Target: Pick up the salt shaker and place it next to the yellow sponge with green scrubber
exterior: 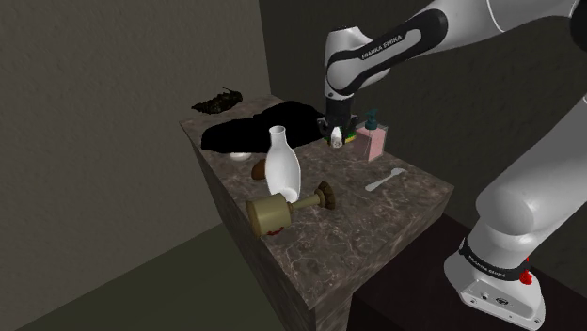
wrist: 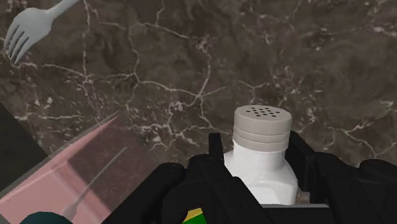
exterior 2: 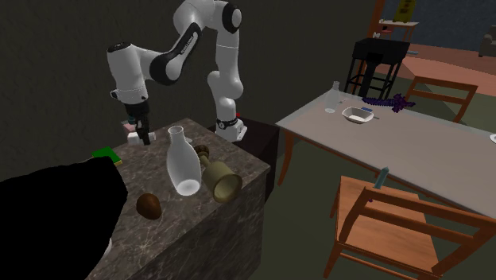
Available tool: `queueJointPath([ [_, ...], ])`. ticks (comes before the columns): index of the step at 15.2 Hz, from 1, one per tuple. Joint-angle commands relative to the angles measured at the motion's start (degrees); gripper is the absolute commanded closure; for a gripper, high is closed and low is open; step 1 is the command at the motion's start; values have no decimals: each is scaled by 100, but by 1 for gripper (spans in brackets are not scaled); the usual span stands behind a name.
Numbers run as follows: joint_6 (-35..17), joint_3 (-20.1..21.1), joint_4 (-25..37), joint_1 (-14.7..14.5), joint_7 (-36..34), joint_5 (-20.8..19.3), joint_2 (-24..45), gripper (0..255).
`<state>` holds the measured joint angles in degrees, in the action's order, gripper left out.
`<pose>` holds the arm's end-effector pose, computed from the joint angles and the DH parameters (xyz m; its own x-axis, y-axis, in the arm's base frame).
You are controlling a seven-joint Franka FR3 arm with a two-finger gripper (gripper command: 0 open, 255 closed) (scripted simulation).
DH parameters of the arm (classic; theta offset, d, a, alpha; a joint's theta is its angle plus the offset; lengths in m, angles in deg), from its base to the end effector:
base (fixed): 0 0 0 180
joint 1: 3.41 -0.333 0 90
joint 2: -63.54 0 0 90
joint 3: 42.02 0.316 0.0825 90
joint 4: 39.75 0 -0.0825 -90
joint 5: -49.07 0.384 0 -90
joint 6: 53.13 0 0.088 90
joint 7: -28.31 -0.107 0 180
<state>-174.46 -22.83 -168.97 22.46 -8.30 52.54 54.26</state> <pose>0.4932 -0.0519 0.4286 0.7035 -0.7105 0.0135 -0.7105 -0.7037 -0.0090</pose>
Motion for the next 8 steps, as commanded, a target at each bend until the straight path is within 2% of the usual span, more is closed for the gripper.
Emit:
queueJointPath([
  [1,41,-162,227,148,255,-101,202,255],
  [4,85,-354,595,334,558,-228,542,255],
  [8,-220,-344,412,332,530,-265,668,255],
])
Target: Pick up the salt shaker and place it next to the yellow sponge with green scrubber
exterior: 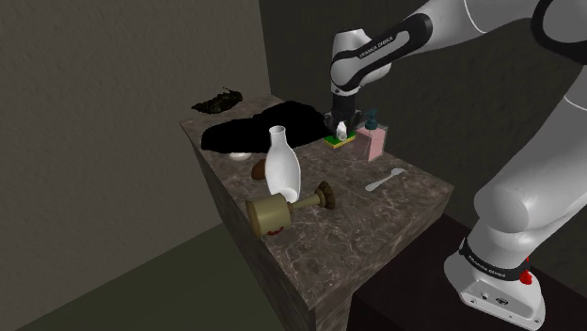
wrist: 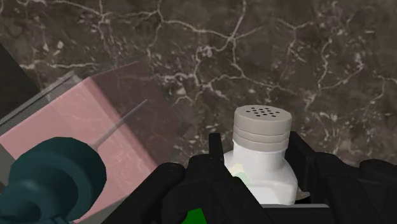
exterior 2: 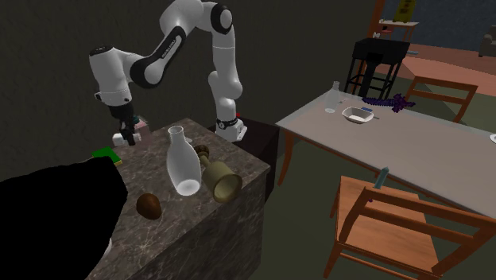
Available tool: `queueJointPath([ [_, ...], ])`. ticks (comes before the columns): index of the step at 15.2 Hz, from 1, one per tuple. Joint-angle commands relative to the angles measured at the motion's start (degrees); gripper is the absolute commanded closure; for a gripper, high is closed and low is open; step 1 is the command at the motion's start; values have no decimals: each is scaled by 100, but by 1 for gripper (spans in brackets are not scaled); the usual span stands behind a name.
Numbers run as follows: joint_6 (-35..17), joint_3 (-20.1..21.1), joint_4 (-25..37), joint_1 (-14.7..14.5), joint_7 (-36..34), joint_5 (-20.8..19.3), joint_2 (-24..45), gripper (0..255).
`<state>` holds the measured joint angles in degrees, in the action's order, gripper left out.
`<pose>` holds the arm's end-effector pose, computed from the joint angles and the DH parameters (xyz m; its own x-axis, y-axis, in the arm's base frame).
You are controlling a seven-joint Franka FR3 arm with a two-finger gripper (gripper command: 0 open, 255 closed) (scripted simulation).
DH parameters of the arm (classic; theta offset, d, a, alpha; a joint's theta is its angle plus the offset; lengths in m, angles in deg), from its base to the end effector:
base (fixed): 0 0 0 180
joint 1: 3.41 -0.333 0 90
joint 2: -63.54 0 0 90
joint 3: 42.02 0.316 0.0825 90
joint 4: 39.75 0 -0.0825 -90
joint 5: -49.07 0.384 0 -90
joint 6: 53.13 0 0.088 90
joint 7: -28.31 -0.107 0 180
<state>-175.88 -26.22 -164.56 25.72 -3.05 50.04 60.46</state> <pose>0.5117 -0.1195 0.4147 0.7042 -0.7098 0.0137 -0.7098 -0.7044 -0.0080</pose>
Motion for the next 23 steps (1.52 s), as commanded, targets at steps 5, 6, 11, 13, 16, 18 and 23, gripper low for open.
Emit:
queueJointPath([
  [5,-458,6,-230,5,-38,-75,234,255],
  [6,-534,8,-267,6,-48,-89,275,255],
  [11,-913,23,-432,13,-108,-171,497,255],
  [13,-1063,29,-489,18,-136,-210,595,255],
  [16,-1209,36,-539,25,-166,-252,694,255],
  [18,-1209,41,-539,30,-166,-253,694,255],
  [23,-1209,46,-539,35,-166,-253,694,255],
])
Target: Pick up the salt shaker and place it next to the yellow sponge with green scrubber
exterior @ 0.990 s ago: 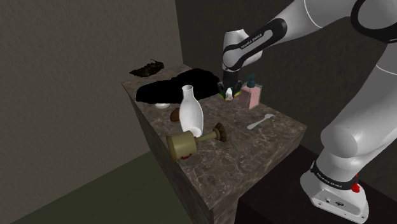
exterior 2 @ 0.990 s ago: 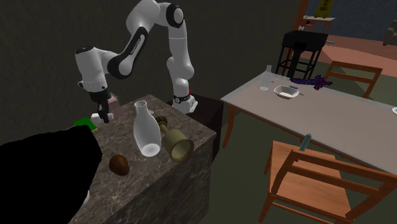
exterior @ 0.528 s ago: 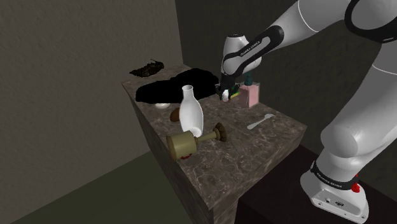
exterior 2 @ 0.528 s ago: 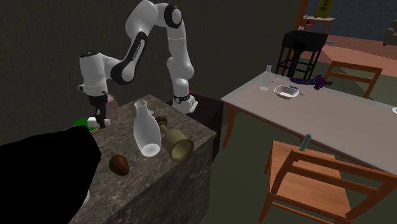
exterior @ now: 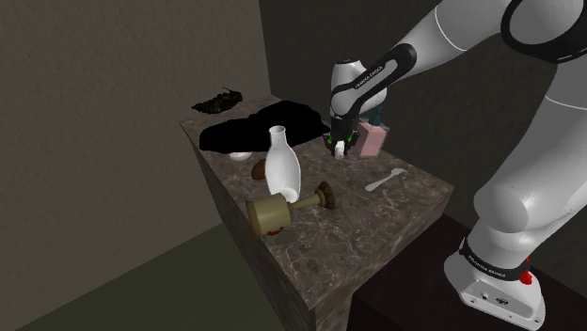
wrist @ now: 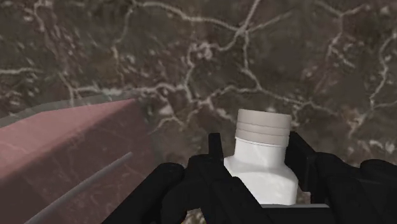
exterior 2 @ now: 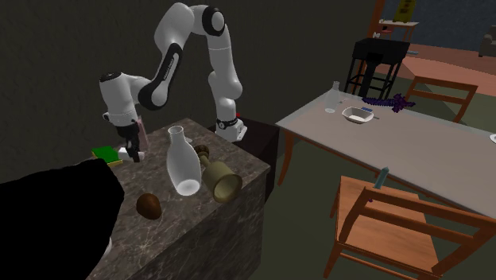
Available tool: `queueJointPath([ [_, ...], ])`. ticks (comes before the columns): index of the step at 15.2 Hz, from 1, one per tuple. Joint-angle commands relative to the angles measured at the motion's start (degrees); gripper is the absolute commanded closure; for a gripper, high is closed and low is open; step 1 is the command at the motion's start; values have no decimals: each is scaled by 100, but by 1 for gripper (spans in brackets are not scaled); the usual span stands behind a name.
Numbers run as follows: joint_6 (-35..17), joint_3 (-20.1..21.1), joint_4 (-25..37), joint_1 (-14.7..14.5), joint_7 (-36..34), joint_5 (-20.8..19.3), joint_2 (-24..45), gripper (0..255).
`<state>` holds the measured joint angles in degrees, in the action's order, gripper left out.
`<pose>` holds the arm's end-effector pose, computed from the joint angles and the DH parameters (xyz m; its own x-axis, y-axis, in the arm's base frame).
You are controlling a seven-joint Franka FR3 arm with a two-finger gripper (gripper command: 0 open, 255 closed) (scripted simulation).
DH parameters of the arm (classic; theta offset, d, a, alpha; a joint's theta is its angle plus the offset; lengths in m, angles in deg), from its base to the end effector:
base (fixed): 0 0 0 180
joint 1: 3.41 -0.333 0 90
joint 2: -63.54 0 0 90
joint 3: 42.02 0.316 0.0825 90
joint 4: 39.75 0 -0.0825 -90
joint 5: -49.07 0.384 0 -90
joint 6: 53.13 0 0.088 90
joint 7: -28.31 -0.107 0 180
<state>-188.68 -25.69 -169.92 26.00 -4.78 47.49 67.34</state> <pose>0.5140 -0.1201 0.3325 0.7054 -0.7084 0.0262 -0.7082 -0.7058 -0.0155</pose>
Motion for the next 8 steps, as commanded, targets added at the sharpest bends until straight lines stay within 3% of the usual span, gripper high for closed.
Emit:
queueJointPath([
  [1,85,-11,-5,13,22,10,-9,0],
  [6,72,-6,-3,7,6,2,6,0],
  [8,446,1,128,17,80,105,-248,0],
])
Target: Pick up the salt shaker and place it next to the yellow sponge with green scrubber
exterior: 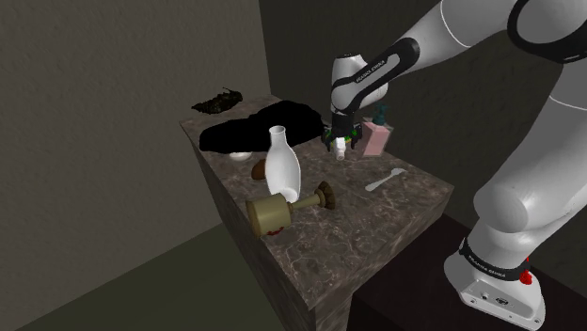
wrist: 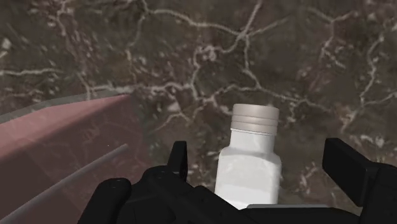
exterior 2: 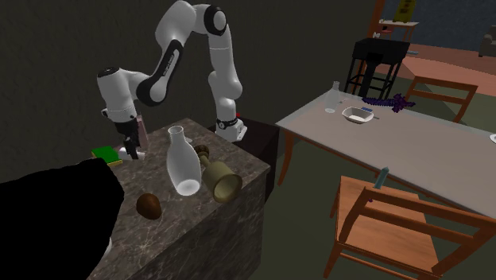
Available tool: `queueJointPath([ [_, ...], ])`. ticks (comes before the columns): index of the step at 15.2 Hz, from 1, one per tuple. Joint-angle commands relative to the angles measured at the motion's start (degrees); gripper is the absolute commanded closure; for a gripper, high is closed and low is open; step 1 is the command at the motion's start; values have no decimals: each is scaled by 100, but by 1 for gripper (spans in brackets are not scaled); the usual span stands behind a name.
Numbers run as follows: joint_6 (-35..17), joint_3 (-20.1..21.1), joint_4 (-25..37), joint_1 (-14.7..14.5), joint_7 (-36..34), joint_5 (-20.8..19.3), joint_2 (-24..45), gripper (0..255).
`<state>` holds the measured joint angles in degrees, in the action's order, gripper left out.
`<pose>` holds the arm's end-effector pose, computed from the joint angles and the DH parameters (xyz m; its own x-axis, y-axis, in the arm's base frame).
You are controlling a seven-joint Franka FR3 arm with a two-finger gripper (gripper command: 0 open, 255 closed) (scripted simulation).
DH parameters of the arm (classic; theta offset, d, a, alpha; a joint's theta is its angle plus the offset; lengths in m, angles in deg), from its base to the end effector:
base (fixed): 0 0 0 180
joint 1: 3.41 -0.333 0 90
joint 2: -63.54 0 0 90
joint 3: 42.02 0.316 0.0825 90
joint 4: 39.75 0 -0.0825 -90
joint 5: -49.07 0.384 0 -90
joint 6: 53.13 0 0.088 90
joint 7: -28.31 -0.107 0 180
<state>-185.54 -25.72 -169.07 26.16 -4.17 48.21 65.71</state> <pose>0.5122 -0.1214 0.3483 0.7046 -0.7094 0.0152 -0.7094 -0.7048 -0.0089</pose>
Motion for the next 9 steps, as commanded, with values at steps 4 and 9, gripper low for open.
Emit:
queueJointPath([
  [4,469,1,187,6,73,108,-287,0],
  [9,469,1,187,6,72,107,-286,0],
])
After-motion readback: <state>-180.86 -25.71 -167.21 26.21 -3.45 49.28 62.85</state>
